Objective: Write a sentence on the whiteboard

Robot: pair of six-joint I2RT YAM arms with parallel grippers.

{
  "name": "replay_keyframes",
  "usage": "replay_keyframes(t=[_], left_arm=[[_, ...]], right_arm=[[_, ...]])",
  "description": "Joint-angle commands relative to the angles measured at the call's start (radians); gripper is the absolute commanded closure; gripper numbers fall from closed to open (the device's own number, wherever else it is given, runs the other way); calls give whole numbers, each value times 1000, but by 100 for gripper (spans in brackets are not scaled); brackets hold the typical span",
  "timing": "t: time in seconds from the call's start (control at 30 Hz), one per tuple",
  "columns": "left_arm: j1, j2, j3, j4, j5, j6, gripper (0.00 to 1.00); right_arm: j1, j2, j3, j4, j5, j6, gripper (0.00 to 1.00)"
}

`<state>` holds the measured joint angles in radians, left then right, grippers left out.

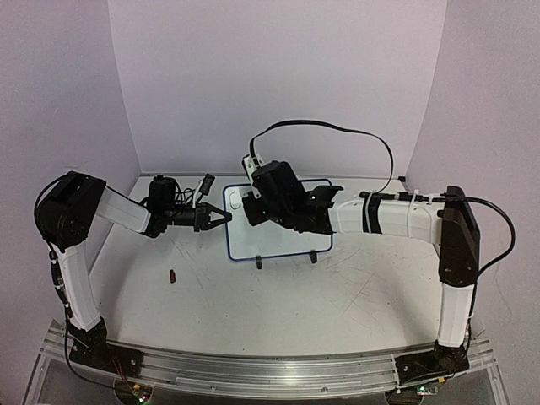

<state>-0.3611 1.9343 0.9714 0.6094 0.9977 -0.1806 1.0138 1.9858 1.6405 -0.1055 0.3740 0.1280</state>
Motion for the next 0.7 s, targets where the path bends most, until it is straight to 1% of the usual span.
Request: replay_keyframes(t=[0.0,0.67], left_arm=[[6,-29,1,-18,-80,38,100],[5,-30,1,-22,-82,41,100]], right_arm=[[-5,23,49,21,-7,2,100],[-5,33,49,0,-25,18,100]])
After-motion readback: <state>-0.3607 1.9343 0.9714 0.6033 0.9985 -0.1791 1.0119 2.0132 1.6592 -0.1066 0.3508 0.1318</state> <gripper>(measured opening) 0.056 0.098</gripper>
